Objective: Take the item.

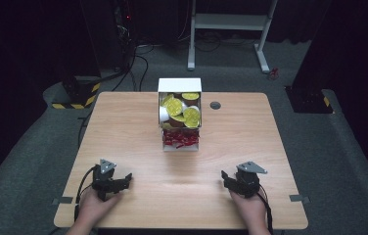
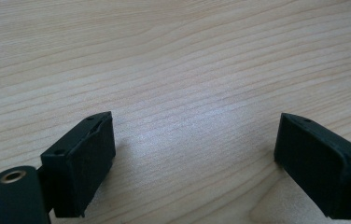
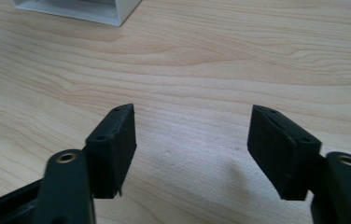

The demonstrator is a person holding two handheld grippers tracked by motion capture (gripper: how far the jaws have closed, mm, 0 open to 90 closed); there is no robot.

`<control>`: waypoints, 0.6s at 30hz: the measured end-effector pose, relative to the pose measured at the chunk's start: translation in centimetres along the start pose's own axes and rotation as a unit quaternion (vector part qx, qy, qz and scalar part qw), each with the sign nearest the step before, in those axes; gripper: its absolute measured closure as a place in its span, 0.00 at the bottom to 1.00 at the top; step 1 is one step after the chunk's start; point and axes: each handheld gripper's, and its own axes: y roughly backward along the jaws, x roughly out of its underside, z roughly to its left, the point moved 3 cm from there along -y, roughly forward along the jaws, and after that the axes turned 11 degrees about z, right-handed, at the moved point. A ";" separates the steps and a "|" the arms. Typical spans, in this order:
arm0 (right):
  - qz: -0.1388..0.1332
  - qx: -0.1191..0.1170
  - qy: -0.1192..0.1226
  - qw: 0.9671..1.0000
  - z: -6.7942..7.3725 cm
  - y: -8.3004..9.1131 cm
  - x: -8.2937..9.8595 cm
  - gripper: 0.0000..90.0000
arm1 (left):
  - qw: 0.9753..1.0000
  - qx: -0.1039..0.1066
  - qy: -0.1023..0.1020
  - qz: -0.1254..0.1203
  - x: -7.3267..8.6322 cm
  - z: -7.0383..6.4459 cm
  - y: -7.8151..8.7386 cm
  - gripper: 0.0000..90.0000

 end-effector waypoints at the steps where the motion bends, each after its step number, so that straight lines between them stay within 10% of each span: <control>1: -0.002 -0.005 0.002 1.000 0.1 0.1 0.0 0.41 | 1.000 0.000 0.000 0.000 0.0 0.0 0.0 0.14; 18: -0.014 -0.017 0.036 0.999 2.1 0.0 -1.7 0.49 | 1.000 0.001 0.001 0.002 0.0 0.0 0.0 0.14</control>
